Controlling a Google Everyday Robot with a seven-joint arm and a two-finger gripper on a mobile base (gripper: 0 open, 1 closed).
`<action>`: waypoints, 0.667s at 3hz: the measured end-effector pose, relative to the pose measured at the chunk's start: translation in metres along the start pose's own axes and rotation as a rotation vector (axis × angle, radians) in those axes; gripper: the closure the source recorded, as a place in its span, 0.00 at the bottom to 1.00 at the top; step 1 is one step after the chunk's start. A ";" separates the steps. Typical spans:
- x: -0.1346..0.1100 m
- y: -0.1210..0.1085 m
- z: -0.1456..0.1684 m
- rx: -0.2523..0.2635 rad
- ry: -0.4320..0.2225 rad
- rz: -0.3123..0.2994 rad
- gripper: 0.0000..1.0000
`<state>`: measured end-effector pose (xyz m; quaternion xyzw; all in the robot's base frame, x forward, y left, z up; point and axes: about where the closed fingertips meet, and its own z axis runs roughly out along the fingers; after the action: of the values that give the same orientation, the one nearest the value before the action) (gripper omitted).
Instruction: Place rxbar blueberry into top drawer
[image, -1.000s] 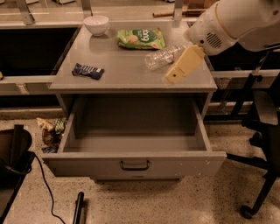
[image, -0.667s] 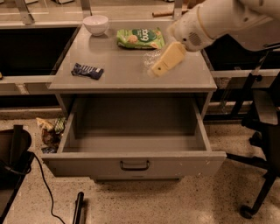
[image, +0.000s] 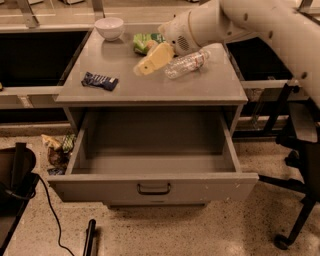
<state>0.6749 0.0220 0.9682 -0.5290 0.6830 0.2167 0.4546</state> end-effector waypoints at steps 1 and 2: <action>-0.011 0.006 0.043 -0.032 -0.068 0.051 0.00; -0.011 0.006 0.043 -0.032 -0.068 0.051 0.00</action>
Offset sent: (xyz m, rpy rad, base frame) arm 0.0091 0.0366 -0.0120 0.0727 0.0323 0.0150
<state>0.6859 0.0631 0.9552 -0.5109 0.6771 0.2570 0.4631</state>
